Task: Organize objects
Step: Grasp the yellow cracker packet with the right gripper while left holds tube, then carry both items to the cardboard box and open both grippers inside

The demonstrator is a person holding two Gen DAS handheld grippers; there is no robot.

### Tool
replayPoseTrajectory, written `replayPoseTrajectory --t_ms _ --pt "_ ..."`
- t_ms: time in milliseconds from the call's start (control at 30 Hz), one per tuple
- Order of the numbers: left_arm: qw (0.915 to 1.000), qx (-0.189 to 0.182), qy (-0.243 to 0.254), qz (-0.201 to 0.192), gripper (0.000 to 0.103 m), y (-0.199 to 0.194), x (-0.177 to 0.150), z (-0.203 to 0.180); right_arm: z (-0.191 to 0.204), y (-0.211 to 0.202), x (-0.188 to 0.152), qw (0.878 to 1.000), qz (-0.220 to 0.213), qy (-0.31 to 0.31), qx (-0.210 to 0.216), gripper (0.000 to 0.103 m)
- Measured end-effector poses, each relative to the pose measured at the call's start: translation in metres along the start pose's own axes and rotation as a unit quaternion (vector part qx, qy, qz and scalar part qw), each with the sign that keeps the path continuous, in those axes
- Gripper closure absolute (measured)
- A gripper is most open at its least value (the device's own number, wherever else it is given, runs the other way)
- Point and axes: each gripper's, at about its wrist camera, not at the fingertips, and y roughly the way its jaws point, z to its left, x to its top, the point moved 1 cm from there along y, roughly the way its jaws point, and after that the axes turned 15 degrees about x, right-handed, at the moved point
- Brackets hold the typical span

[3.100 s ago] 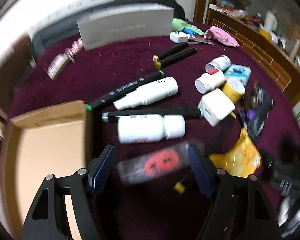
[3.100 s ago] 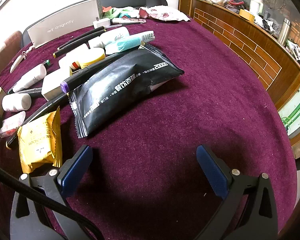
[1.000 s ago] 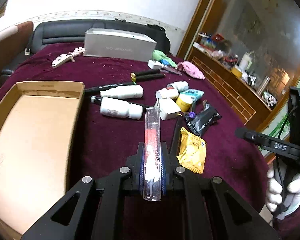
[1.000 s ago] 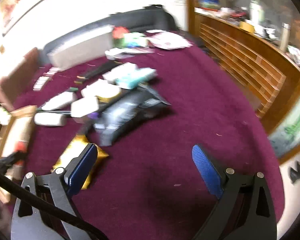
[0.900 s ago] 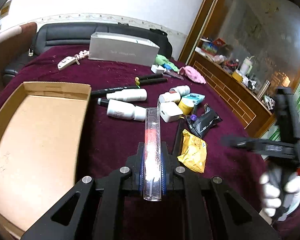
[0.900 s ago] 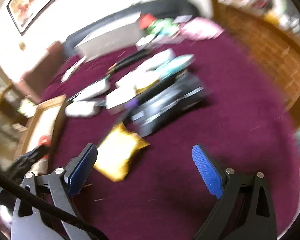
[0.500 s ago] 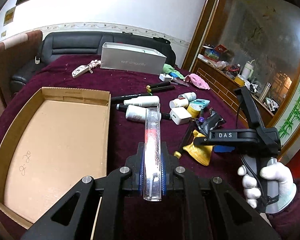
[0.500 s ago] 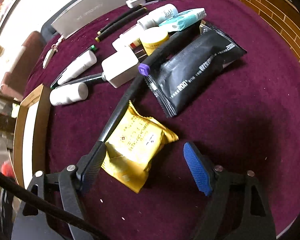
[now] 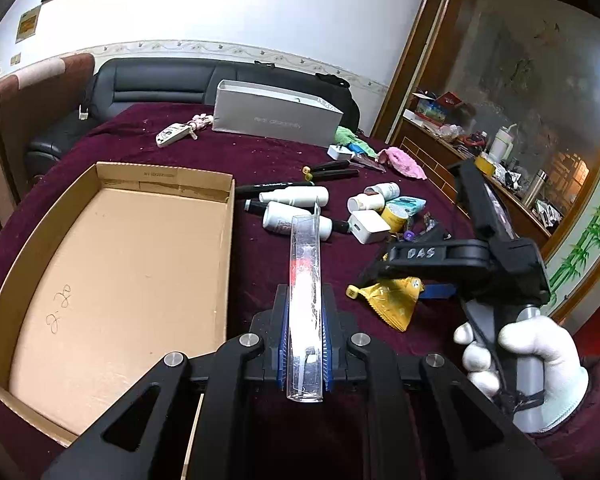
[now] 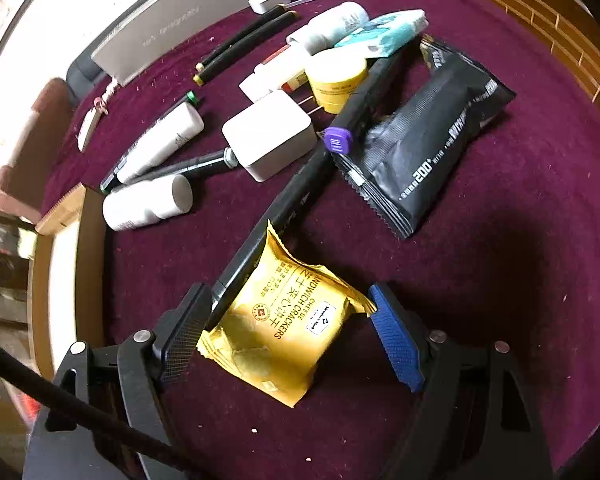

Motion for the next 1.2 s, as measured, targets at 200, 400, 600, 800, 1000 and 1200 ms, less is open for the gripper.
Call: replayPoseTrajectory --t_ms 200,400,600,800,1000,1200 --pt "0.9999 0.009 -0.001 -0.008 0.092 -0.005 0.0 -0.002 0.002 -0.008 -0.013 0.999 -0.005 -0.041 0.016 0.042" --pt "0.9996 0.022 -0.015 -0.013 0.092 -0.013 0.001 0.007 -0.005 -0.016 -0.019 0.997 0.009 -0.041 0.071 0.058" --pt "0.999 0.024 -0.031 -0.022 0.092 -0.029 0.011 0.023 0.011 -0.046 -0.022 0.991 -0.008 -0.065 0.116 0.058" --pt "0.9976 0.046 -0.04 -0.033 0.092 -0.035 0.042 0.05 0.071 -0.068 0.0 0.978 -0.022 -0.118 0.168 0.058" --pt "0.9956 0.09 -0.019 -0.013 0.092 0.01 0.077 0.069 0.145 -0.025 0.028 0.964 0.026 -0.136 0.226 0.057" --pt "0.9923 0.091 -0.063 0.055 0.092 0.083 0.081 0.104 0.189 0.042 0.031 0.966 0.062 -0.154 0.197 0.057"
